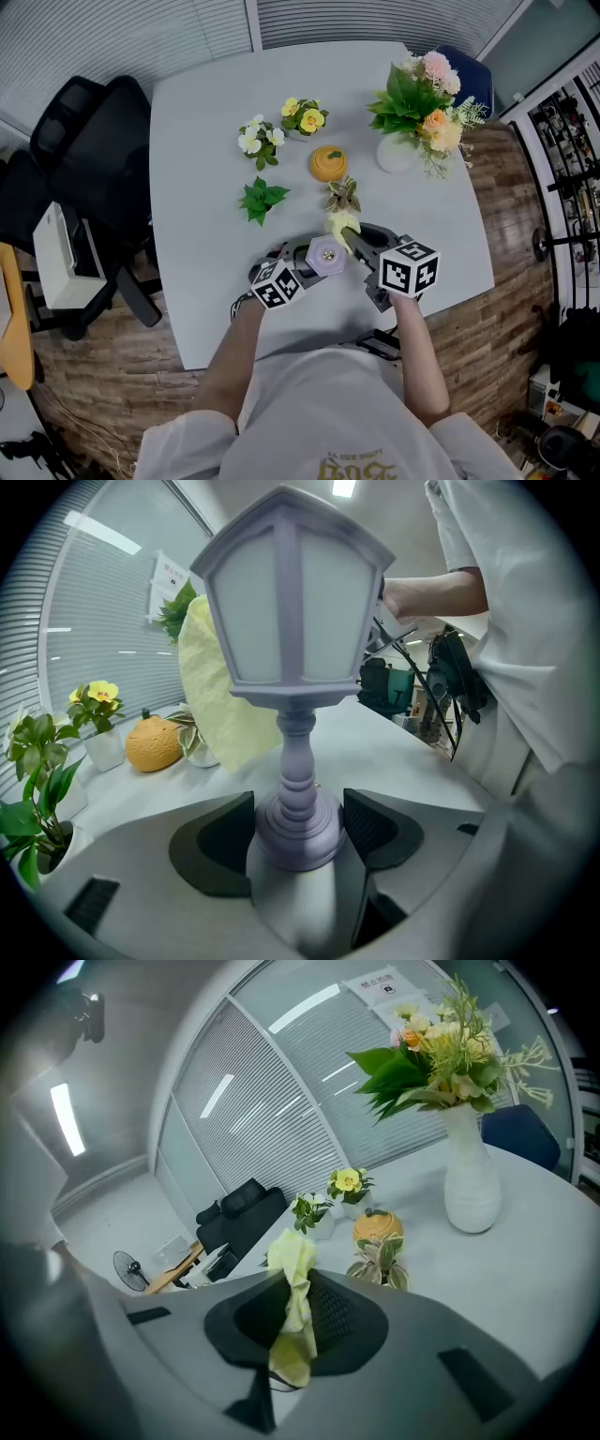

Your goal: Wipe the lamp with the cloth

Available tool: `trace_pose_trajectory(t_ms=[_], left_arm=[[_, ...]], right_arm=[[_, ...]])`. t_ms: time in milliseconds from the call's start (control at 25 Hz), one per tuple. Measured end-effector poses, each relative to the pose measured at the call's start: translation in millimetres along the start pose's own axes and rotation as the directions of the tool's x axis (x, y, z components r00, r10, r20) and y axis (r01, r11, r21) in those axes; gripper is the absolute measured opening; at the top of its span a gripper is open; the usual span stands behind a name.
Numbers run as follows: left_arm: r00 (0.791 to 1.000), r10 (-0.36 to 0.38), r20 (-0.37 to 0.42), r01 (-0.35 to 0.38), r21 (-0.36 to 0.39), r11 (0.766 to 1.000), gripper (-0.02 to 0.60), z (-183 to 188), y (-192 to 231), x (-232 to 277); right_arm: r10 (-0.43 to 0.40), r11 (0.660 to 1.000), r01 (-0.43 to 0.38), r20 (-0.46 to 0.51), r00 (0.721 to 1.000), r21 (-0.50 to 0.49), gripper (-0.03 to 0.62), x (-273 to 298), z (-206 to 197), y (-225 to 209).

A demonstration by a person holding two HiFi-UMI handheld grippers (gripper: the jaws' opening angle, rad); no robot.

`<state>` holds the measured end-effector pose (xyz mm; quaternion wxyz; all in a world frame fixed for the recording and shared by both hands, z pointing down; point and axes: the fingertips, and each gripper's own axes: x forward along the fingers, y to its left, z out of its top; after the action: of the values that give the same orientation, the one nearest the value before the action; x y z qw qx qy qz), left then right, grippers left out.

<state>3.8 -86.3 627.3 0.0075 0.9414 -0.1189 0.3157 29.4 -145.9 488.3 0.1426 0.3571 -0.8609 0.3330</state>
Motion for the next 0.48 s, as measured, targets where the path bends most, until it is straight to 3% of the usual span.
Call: trace_pose_trajectory(t_ms=[240,480], left_arm=[[1.0,0.002,-0.001,-0.002,0.0,1.0,0.299,0.4,1.3,-0.1],[1.0,0.001,-0.001,-0.001,0.0,1.0,0.299,0.4,1.1,-0.1]], right_arm=[[0.002,1.0,-0.001,-0.04,0.999,0.015,0.053,6.7,-15.0,-5.4],[0.104,0.985,-0.105,0.019,0.994,0.136,0.052,8.4,-21.5,-3.5]])
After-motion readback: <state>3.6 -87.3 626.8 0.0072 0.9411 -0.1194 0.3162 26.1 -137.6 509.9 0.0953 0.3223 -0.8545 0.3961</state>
